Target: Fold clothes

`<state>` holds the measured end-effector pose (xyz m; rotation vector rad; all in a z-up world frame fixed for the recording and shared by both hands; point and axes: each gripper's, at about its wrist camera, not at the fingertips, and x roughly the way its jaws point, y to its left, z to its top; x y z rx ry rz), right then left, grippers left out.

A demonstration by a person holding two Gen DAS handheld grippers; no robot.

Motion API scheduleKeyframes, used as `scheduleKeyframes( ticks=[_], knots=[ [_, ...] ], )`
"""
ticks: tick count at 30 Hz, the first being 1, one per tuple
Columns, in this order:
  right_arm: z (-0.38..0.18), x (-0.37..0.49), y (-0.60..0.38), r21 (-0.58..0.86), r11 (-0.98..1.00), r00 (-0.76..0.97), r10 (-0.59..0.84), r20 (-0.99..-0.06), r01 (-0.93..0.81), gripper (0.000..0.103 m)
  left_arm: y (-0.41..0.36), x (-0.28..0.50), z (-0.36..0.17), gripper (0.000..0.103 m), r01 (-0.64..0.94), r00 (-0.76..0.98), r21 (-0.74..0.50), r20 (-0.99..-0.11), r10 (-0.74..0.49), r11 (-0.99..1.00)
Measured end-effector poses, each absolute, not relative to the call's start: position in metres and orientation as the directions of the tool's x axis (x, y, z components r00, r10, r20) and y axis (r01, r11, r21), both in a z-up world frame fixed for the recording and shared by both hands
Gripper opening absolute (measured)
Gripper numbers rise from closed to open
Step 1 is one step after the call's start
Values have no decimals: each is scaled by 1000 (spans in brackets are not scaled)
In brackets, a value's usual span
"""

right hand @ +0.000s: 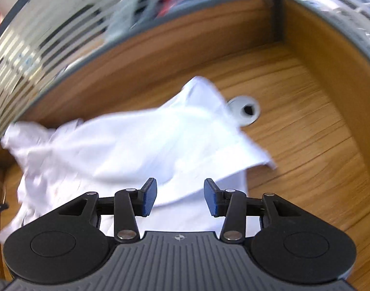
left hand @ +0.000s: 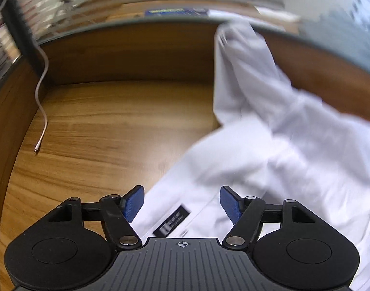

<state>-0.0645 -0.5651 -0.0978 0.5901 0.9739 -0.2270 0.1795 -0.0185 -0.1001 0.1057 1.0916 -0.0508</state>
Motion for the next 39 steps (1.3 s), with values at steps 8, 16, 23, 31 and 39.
scheduleKeyframes(
  ticks=[8, 16, 23, 31, 39],
  knots=[
    [-105, -50, -508, 376, 877, 534, 173, -828, 299, 57, -17, 188, -128, 85, 326, 433, 40, -894, -112, 944],
    [-107, -37, -466, 370, 898, 499, 214, -840, 238, 63, -29, 227, -137, 93, 534, 405, 2, -879, -253, 846],
    [-111, -30, -455, 354, 901, 472, 205, -858, 252, 63, -26, 253, -156, 92, 611, 326, -90, -877, -353, 787],
    [-115, -29, -452, 323, 904, 449, 174, -876, 280, 63, -15, 245, -157, 45, 580, 364, -135, -839, -404, 803],
    [-124, -19, -458, 294, 903, 454, 130, -882, 313, 63, -24, 206, -115, 12, 467, 614, 223, -778, -133, 855]
  ],
)
